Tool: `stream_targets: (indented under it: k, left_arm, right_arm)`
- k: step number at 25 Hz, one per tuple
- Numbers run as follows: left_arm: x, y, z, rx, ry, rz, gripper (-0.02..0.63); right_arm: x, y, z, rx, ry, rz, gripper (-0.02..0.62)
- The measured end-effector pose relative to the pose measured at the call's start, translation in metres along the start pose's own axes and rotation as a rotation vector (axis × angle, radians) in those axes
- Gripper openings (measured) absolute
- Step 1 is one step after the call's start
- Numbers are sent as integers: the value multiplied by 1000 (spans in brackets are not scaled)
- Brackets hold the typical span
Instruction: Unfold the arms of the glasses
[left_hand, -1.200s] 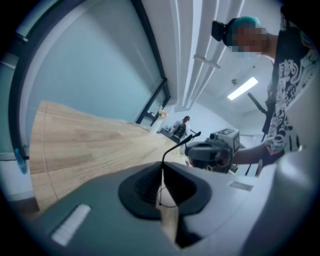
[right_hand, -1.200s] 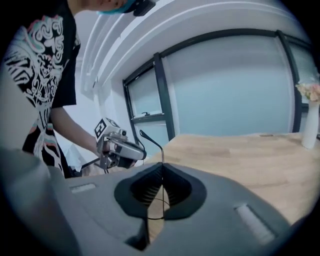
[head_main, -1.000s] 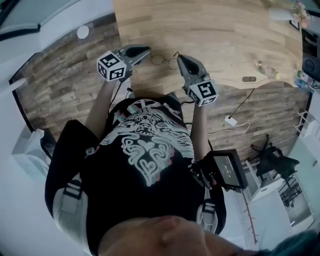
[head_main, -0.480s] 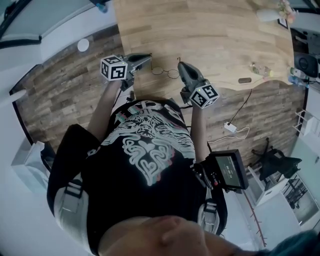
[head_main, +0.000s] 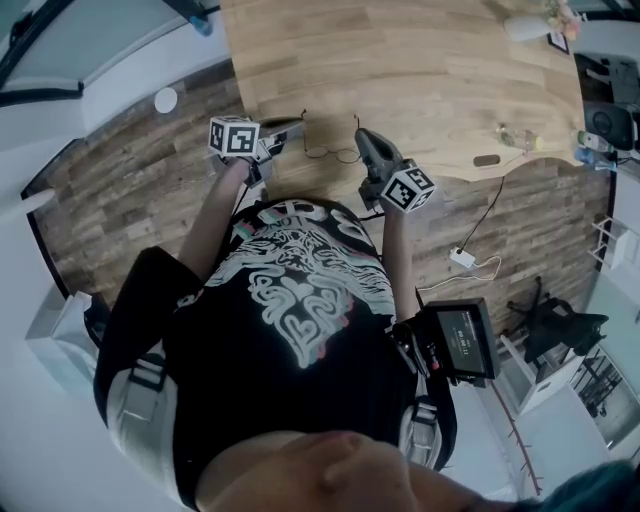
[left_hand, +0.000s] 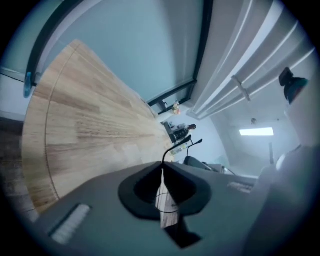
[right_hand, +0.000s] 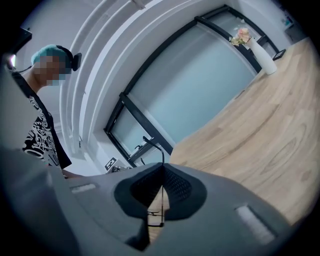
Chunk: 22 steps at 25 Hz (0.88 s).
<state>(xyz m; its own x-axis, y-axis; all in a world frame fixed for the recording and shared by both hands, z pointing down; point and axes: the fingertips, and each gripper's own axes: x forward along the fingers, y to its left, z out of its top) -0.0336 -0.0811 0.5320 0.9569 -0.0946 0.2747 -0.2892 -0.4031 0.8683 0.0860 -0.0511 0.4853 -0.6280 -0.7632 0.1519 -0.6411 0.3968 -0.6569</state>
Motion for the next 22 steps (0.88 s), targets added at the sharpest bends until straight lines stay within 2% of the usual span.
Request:
stream_targets:
  k: [6, 22]
  left_arm:
    - [4, -1, 2, -40, -9, -3, 2]
    - [6, 3, 2, -65, -7, -9, 2]
  right_arm:
    - [-3, -3, 2, 9, -18, -12, 0]
    - [-2, -13, -3, 60, -26, -19, 0]
